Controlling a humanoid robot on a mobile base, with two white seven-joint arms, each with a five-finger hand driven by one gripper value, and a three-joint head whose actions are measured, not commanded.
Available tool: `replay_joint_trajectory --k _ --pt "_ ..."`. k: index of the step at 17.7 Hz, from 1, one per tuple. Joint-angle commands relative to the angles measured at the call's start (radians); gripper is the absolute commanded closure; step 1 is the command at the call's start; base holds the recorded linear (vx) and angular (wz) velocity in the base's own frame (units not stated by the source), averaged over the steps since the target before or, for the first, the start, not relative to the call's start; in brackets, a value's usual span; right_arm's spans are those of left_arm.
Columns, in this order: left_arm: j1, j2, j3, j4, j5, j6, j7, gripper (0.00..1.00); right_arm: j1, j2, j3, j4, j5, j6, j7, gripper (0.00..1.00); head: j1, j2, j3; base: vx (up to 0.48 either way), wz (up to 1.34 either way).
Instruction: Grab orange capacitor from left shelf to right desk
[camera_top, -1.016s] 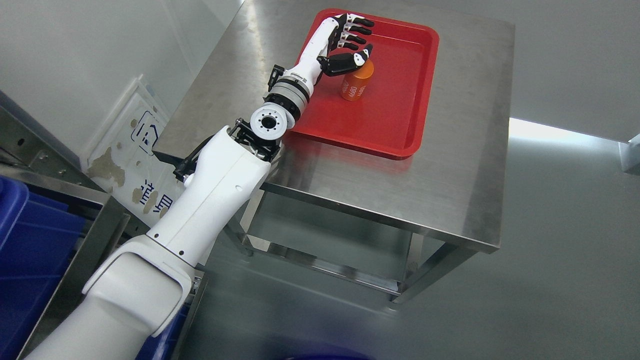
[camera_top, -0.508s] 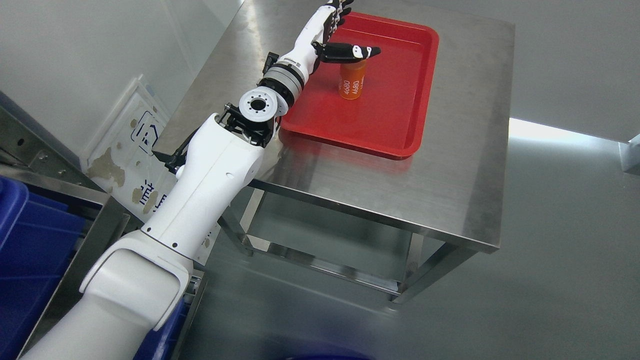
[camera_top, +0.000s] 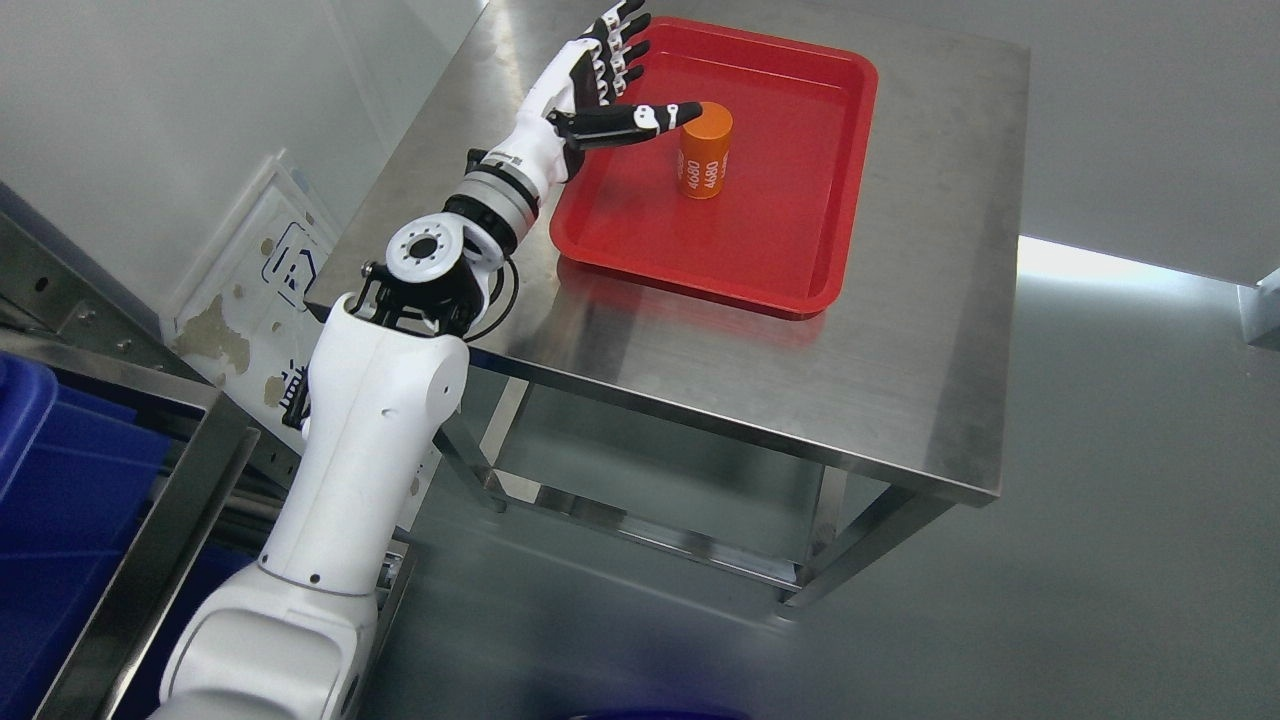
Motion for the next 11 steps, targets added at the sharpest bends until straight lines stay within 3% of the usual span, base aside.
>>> replay_joint_trajectory --k 1,3,4,7,11 --pt "0.186 0.018 0.227 -0.342 0.014 -0.072 0.135 0.00 0.023 -0.017 -0.018 -0.017 0.003 -0.005 -0.001 0.00 0.0000 0.000 0.000 0.000 0.00" --pt "0.211 0.018 0.144 -0.344 0.014 -0.147 0.285 0.00 0.023 -0.017 -0.017 -0.017 0.003 -0.005 -0.001 0.00 0.0000 0.000 0.000 0.000 0.00" --pt "0.237 0.018 0.110 -0.344 0.014 -0.154 0.303 0.00 0.023 -0.017 -0.017 -0.017 0.003 -0.005 -0.001 0.00 0.0000 0.000 0.000 0.000 0.00" --pt "0.338 0.018 0.052 -0.345 0.013 -0.195 0.300 0.00 0.023 -0.017 -0.017 -0.017 0.003 -0.005 -0.001 0.00 0.0000 0.000 0.000 0.000 0.00" --pt "0.349 0.018 0.053 -0.345 0.013 -0.234 0.298 0.00 0.023 -0.017 -0.017 -0.017 0.003 -0.006 -0.001 0.00 0.0000 0.000 0.000 0.000 0.00"
